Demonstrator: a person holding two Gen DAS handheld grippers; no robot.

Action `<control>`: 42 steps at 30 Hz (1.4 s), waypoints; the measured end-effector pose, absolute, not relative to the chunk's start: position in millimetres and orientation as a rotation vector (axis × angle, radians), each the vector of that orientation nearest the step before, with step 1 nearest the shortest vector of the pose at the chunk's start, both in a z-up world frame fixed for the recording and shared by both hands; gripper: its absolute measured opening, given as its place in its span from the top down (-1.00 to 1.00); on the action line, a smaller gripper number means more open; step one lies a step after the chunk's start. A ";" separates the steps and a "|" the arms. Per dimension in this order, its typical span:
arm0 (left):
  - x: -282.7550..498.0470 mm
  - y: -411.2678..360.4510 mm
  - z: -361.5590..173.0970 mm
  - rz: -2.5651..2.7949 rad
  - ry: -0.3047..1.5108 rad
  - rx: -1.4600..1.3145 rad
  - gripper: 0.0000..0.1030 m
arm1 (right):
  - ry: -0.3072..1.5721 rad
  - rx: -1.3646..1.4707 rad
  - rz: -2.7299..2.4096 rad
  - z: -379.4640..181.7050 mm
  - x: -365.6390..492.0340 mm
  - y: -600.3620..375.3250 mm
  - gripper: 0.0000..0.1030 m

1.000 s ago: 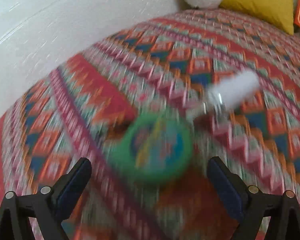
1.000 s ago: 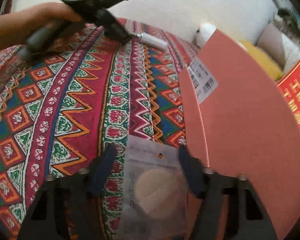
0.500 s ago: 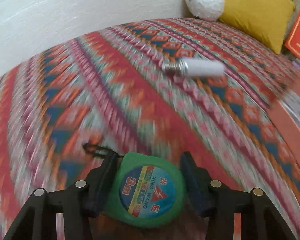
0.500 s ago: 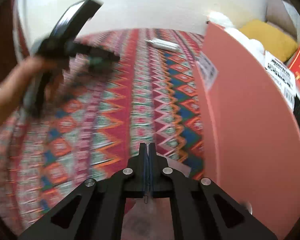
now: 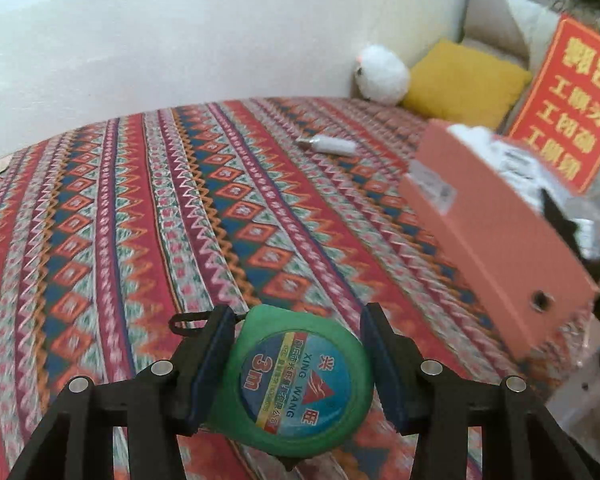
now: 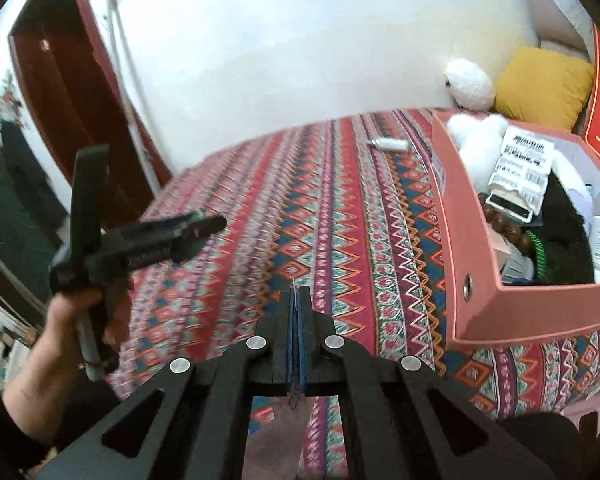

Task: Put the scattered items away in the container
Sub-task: 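Drop the tape measure and clear bag into the pink box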

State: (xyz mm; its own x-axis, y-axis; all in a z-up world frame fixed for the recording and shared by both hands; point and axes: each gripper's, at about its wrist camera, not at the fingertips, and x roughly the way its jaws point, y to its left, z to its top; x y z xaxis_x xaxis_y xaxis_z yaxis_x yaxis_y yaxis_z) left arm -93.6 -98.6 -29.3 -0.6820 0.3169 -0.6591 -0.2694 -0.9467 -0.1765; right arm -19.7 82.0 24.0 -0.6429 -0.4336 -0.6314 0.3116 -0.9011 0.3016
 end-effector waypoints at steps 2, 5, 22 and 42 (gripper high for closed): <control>-74.0 -93.0 -18.7 2.599 -0.109 -1.019 -0.08 | -0.249 0.998 -2.523 34.2 -4.3 93.2 1.00; -53.0 -75.1 -3.6 2.559 -0.113 -0.979 -0.08 | -0.275 0.957 -2.550 47.0 16.2 110.2 1.00; -128.9 174.3 90.9 2.297 0.145 -0.779 -0.08 | -0.392 0.779 -2.995 107.7 -41.0 320.1 0.99; -181.5 154.5 70.9 2.543 0.027 -0.830 -0.87 | -0.456 0.728 -3.011 103.1 -118.8 343.3 -0.75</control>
State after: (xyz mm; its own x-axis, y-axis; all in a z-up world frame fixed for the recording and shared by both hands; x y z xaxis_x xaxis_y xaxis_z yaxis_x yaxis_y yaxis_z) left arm -181.5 154.5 70.9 -0.7109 0.4219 -0.5627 -0.4339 -0.8928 -0.1213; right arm -118.8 343.3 103.1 -0.8918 -0.0781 -0.4457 -0.0574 -0.9575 0.2827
